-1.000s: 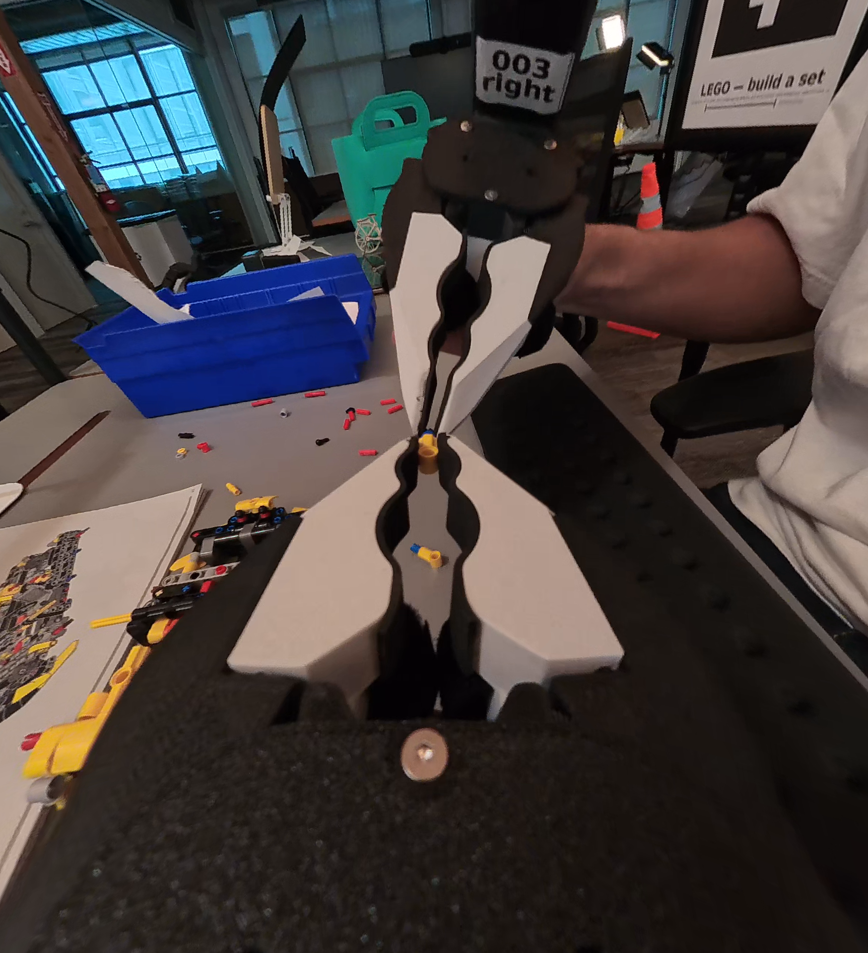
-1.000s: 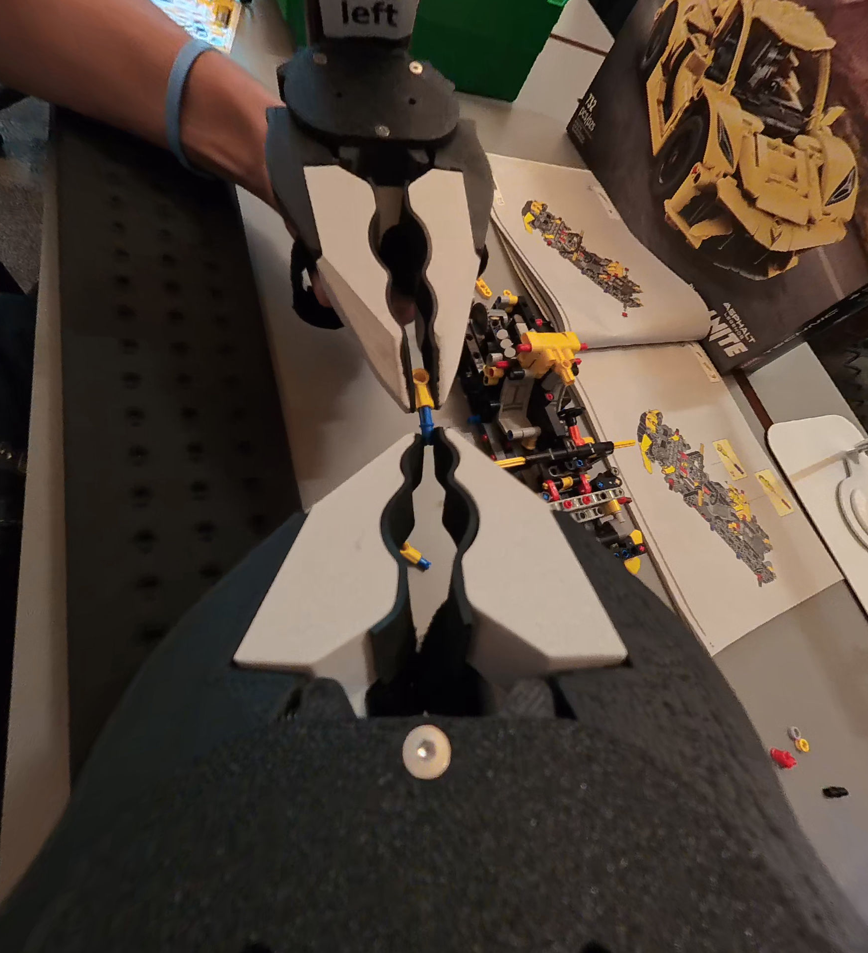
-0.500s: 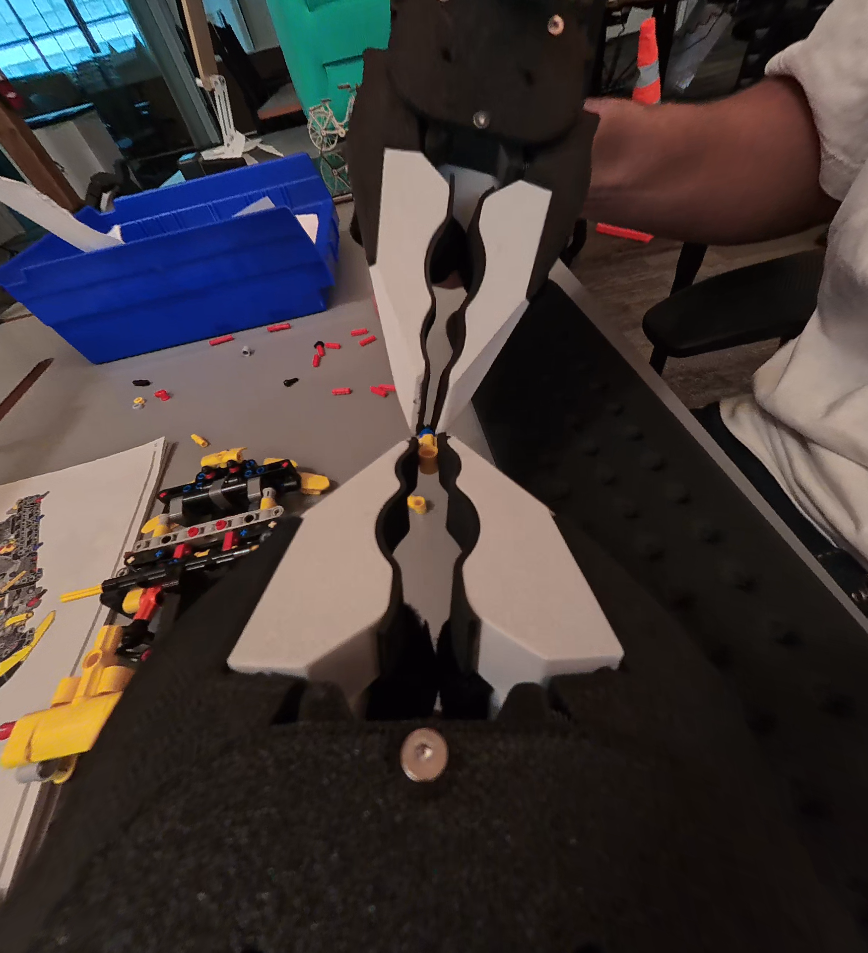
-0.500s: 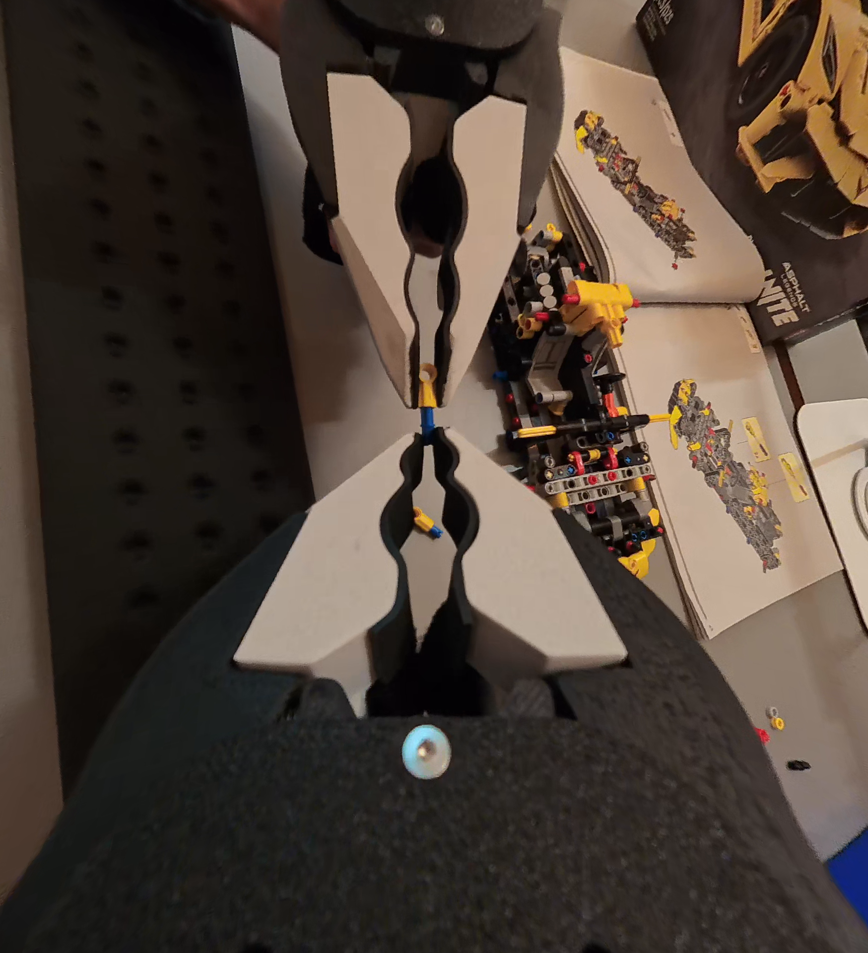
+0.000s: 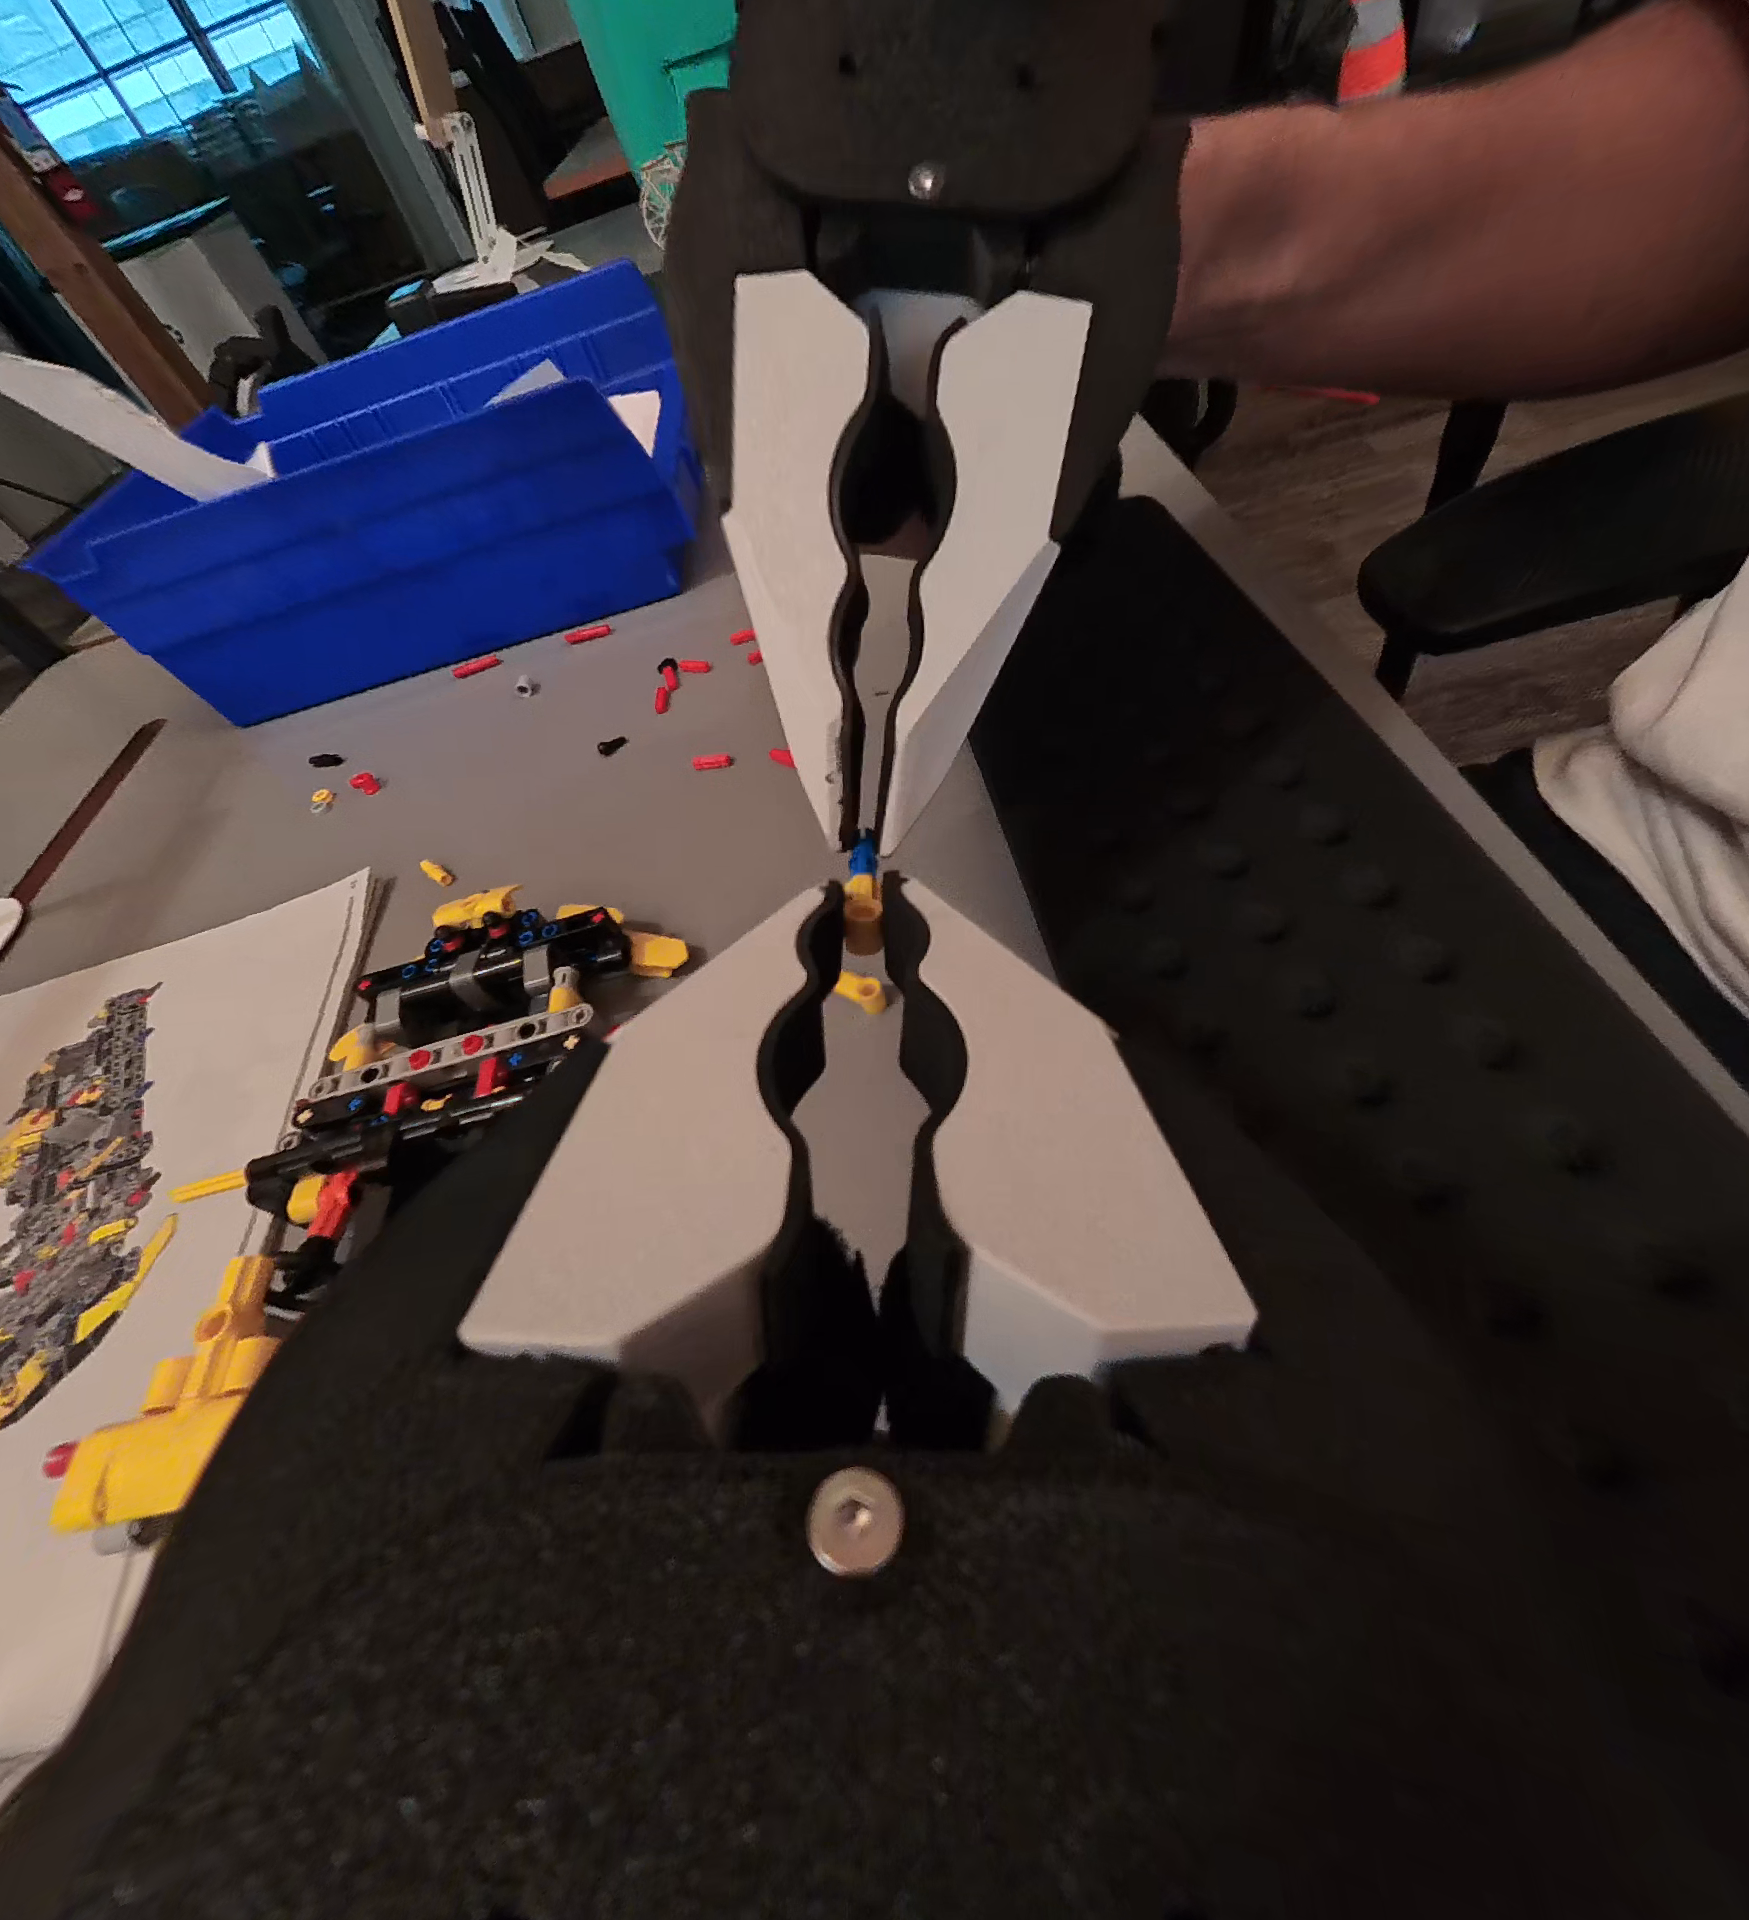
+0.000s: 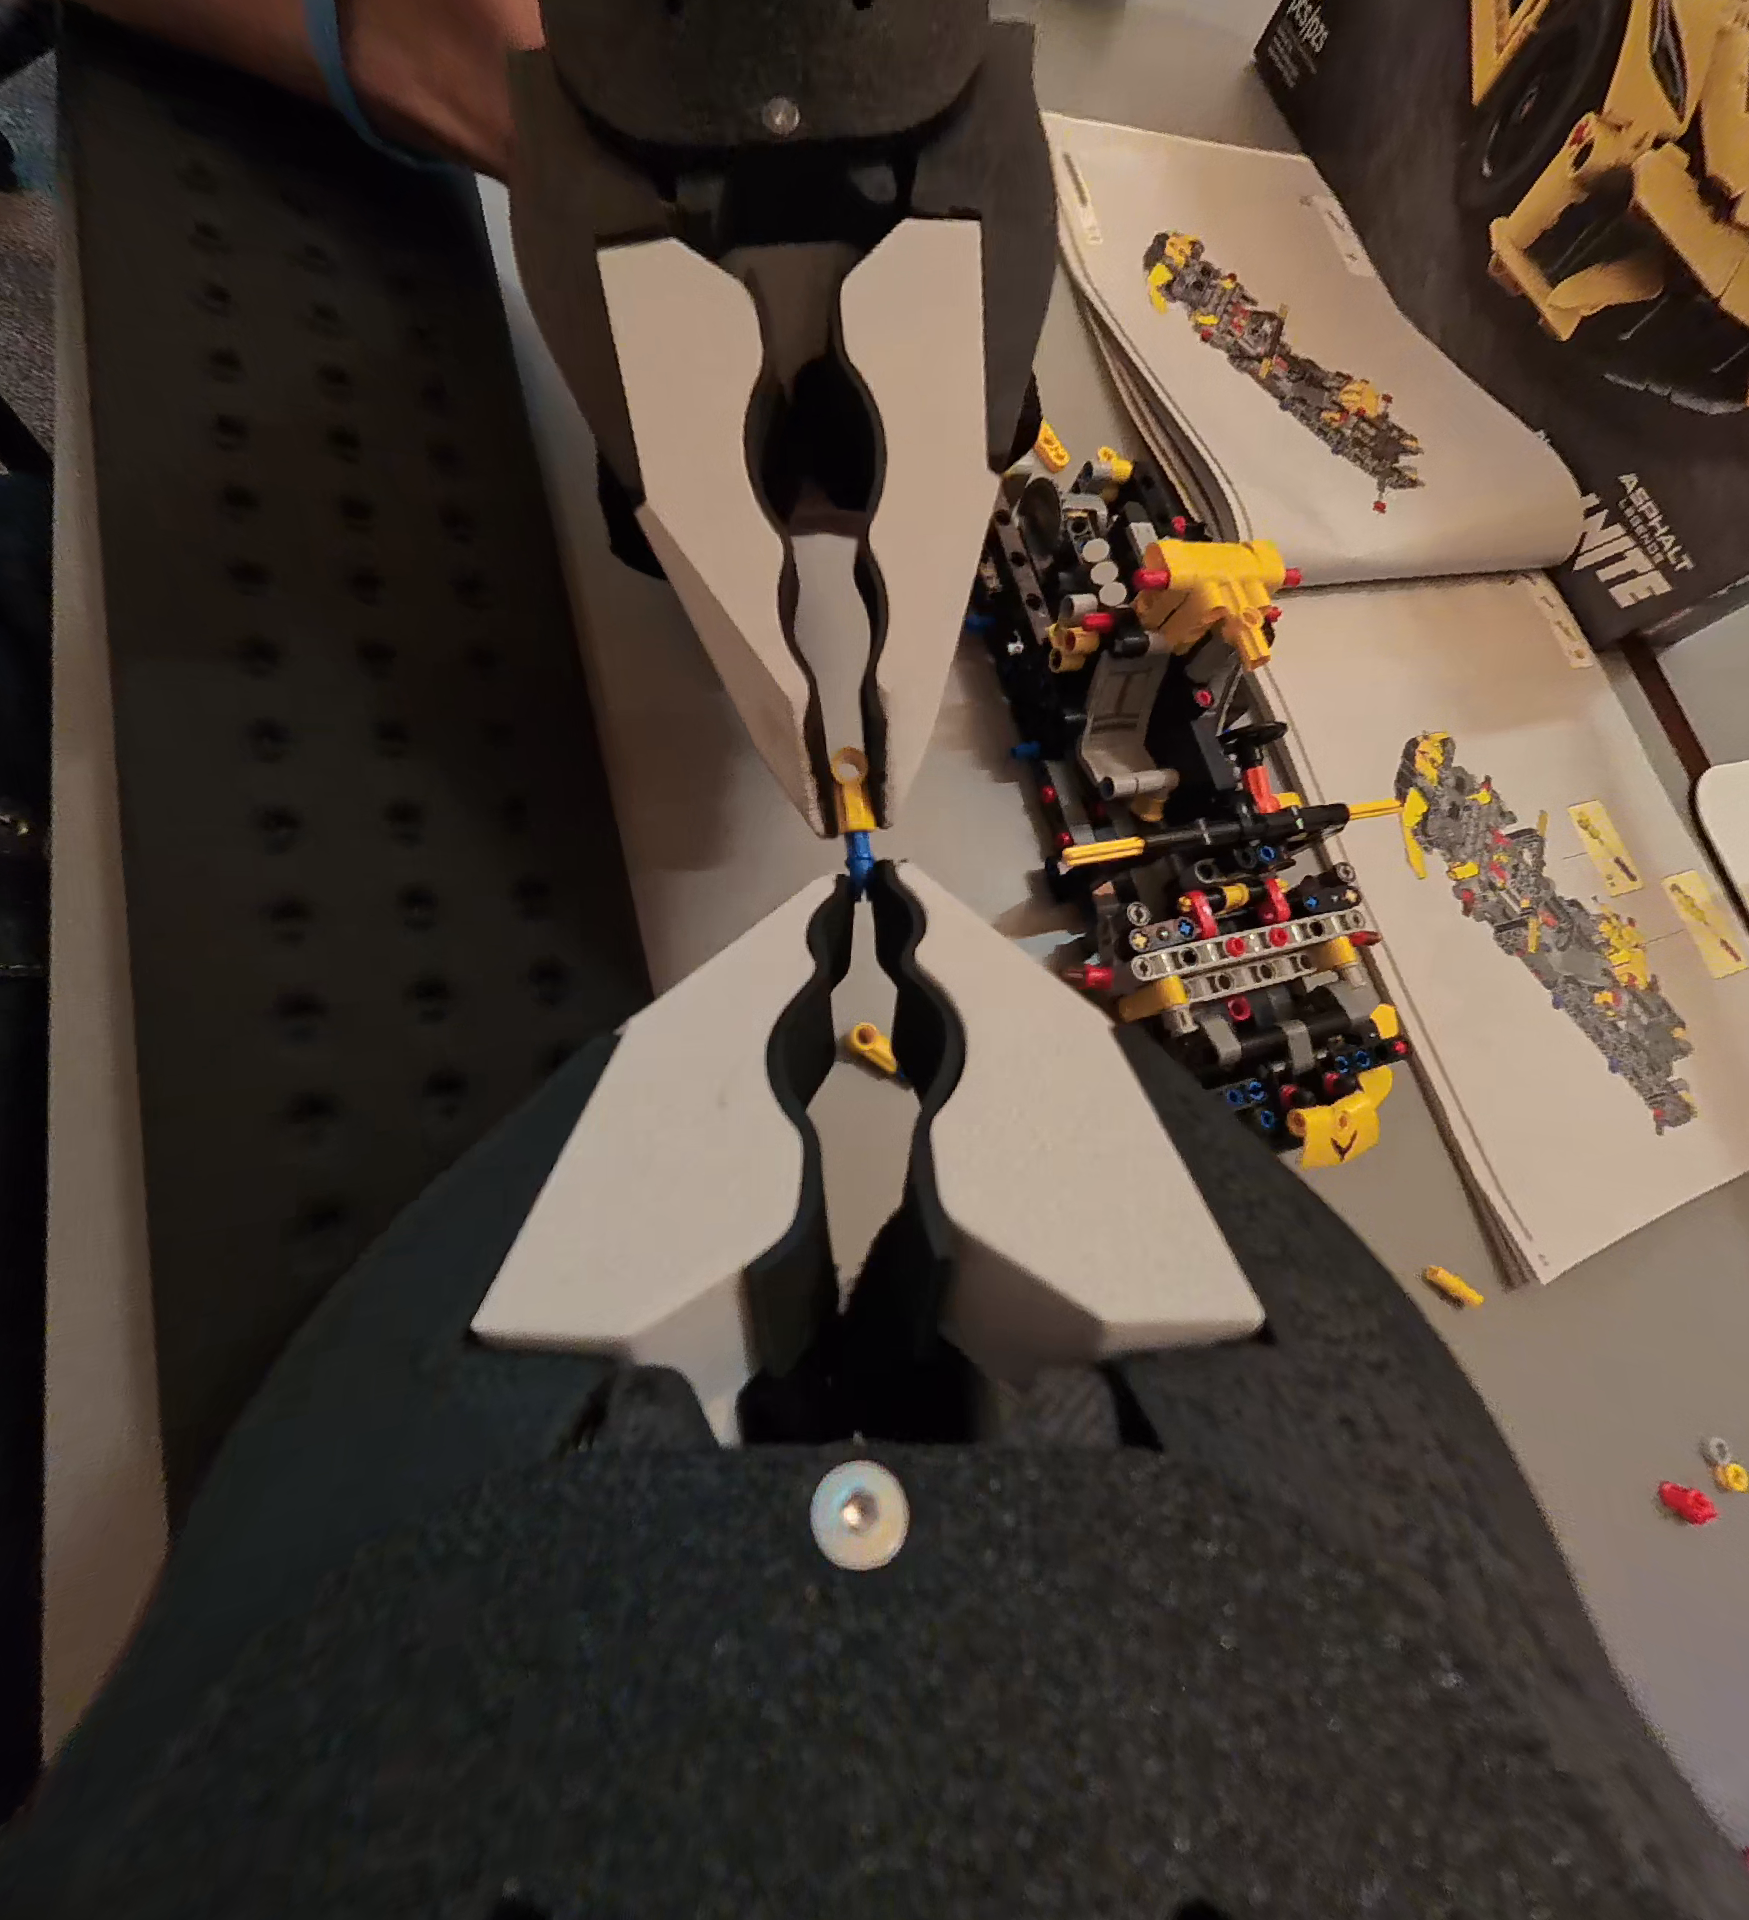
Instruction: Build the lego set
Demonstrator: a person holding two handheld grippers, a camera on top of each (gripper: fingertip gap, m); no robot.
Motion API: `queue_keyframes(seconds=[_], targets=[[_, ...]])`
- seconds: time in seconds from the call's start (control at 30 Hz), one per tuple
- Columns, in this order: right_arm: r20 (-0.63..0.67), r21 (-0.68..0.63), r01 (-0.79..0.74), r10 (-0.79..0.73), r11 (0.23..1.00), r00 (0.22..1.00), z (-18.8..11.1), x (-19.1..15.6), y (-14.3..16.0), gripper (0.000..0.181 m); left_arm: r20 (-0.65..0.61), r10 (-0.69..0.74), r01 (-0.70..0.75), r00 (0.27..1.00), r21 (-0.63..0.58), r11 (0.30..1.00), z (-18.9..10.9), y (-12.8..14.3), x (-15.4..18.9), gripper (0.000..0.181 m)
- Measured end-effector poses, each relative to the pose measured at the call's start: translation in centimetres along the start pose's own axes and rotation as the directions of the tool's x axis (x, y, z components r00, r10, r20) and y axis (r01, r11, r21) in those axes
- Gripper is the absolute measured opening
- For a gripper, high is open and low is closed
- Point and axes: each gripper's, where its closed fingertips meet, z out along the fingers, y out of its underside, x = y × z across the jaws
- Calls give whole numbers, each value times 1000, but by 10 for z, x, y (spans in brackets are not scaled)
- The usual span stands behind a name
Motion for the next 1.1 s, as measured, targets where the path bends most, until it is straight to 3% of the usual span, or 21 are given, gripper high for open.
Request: queue_keyframes(seconds=[0.3,0.53,0.93,1.1], targets=[[3,11,-41,41,999,999,2,2,1,3,-10,-37,37,999,49,998,0,-4,0,7],[3,36,-81,81,996,997,4,3,3,3,29,-9,8,1000,32,999,1,-3,-4,7],[12,-12,-64,64,998,998,10,-2,8,3,-9,3,-3,1000,-15,1000,3,5,2,7],[14,19,-142,142,990,990,8,2,8,4,68,87,-85,994,-31,996,4,5,-4,8]])
